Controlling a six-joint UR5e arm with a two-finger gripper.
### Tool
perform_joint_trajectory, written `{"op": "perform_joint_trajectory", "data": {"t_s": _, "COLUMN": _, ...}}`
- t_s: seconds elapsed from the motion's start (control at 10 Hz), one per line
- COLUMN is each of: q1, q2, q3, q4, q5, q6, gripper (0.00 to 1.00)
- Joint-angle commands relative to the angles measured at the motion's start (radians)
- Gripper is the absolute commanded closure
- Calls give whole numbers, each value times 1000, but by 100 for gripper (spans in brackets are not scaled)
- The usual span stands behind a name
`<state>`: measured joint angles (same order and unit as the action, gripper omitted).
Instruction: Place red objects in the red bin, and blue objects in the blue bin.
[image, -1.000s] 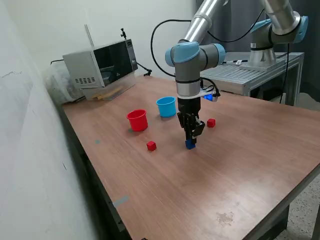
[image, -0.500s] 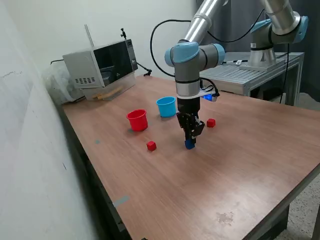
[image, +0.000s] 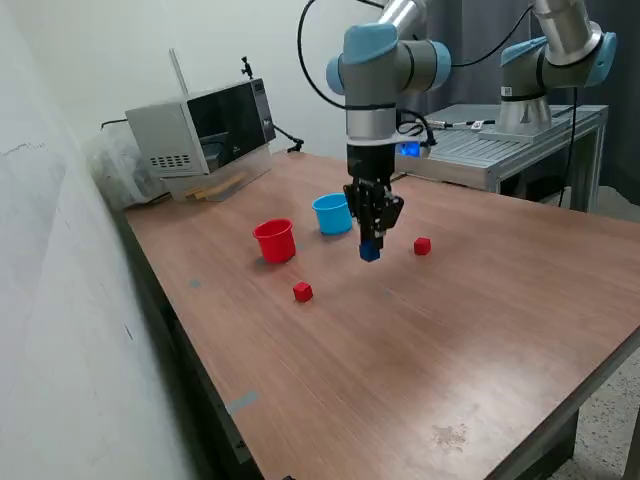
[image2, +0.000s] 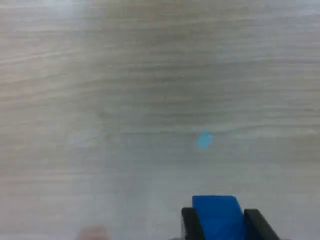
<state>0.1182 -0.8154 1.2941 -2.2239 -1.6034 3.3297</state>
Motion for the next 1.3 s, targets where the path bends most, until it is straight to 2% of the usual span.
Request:
{"op": "perform_joint_trajectory", "data": {"t_s": 0.0, "q1": -30, "q2": -147, "q3": 92, "q4": 32, "q5": -1, "q6": -9, "gripper": 100}}
{"op": "perform_joint_trajectory", "data": {"t_s": 0.2, "q1": -134, "q2": -227, "q3": 212, "q4": 56, "q5": -4, "q6": -9, "gripper": 100}}
{"op": "perform_joint_trajectory", "data": {"t_s": 0.3, "q1": -231, "q2": -249, "q3": 261, "q4": 78, "q5": -4, "q6": -24, "gripper": 100}}
{"op": "perform_joint_trajectory", "data": {"t_s": 0.4, "q1": -297, "q2": -258, "q3": 289, "q4": 84, "q5": -7, "q6": -32, "gripper": 100}}
{"op": "perform_joint_trajectory", "data": {"t_s": 0.6, "q1": -383, "q2": -265, "q3": 326, "q4": 92, "q5": -10, "q6": -50, "gripper": 100}}
{"op": "perform_joint_trajectory", "data": {"t_s": 0.8, "q1": -417, "q2": -263, "q3": 343, "q4": 89, "q5": -7, "q6": -73, "gripper": 100}}
{"op": "perform_joint_trajectory", "data": {"t_s": 1.1, "q1": -416, "q2": -257, "q3": 361, "q4": 76, "q5": -3, "q6": -85, "gripper": 100}}
{"op": "perform_joint_trajectory", "data": {"t_s": 1.2, "q1": -414, "q2": -257, "q3": 361, "q4": 76, "q5": -1, "q6": -85, "gripper": 0}}
